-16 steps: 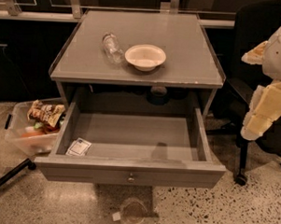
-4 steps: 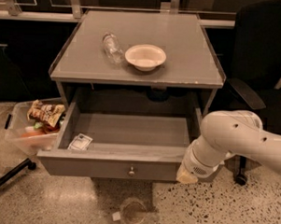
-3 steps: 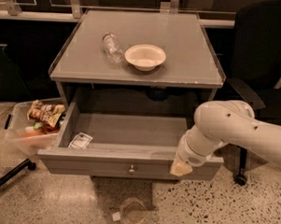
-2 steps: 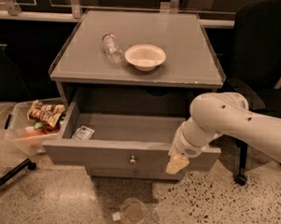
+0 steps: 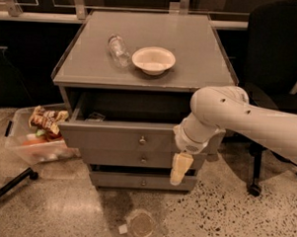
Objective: Close top drawer
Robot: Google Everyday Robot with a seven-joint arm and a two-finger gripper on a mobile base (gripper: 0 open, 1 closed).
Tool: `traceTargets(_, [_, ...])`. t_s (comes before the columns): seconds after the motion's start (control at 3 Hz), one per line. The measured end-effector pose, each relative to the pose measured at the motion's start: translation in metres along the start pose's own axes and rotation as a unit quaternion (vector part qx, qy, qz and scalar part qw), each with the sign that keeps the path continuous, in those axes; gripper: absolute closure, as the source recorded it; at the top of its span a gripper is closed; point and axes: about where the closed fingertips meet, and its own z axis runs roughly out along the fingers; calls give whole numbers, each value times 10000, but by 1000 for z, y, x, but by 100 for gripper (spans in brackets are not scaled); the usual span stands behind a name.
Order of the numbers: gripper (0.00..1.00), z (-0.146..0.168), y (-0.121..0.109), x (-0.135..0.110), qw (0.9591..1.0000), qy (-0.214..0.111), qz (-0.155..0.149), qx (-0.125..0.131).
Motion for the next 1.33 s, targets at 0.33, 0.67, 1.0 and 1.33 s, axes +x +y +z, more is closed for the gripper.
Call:
traceTargets(0.33, [0,-30,14,33,9989,73,431,-138])
traceTargets(0.67, [0,-30,14,33,9989,72,432,-138])
traceTargets(1.0, [0,-19,16,35,9984,-39,515,-241])
traceTargets(1.33, [18,2,3,33,9978,-134,575,-316])
